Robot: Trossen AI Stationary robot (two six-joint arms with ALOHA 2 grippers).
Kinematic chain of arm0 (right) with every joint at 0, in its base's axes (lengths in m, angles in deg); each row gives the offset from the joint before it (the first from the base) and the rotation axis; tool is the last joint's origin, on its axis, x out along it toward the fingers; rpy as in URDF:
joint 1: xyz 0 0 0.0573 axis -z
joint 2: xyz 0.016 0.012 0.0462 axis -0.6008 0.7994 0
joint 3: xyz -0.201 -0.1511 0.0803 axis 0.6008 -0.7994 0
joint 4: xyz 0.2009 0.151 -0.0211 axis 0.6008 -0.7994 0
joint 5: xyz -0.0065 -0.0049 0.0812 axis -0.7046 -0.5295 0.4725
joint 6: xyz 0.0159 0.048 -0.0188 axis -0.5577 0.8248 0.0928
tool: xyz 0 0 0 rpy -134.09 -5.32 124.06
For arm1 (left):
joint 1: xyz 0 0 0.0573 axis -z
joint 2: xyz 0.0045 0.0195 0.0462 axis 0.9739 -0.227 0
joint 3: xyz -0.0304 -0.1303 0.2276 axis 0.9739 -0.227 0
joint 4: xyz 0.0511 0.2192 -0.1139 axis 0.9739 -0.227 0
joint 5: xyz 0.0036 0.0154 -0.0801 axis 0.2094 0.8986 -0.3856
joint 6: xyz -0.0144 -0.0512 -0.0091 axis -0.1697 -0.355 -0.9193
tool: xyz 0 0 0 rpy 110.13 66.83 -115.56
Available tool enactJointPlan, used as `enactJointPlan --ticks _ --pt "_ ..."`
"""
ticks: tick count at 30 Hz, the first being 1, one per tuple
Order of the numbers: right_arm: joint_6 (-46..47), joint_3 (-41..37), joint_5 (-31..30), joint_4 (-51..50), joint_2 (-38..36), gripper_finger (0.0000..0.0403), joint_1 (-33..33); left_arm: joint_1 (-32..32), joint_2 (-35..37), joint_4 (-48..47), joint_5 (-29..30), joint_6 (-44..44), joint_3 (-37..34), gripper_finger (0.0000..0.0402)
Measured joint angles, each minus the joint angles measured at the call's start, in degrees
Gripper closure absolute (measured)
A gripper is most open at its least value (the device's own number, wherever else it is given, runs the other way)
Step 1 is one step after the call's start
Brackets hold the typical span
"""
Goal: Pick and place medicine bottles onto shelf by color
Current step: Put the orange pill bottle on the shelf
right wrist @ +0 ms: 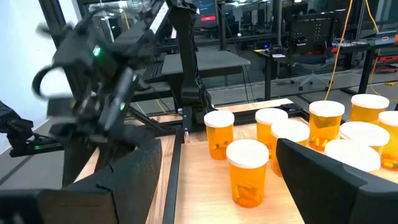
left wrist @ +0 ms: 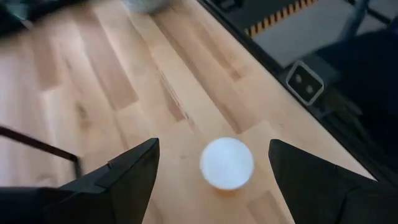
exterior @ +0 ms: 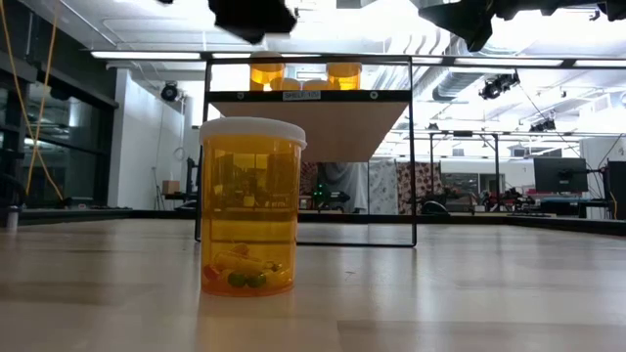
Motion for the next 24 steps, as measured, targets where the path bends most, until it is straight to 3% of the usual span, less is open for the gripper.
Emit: enactJointPlan --ticks 6,12,24 --pt "0.0 0.0 0.0 0.0 0.0 0.0096 0.0 -0.7 -7.1 -4.9 -0.5 -0.2 5.3 0.0108" --pt "0.0 0.0 0.0 0.0 0.0 0.0096 0.0 -1.0 -11.6 -6.2 -7.8 -0.2 8.3 0.0108" --pt "0.0 0.0 0.0 0.0 0.0 0.0096 0.0 -1.0 -13.0 -7.2 -7.9 -0.2 8.5 0.0108"
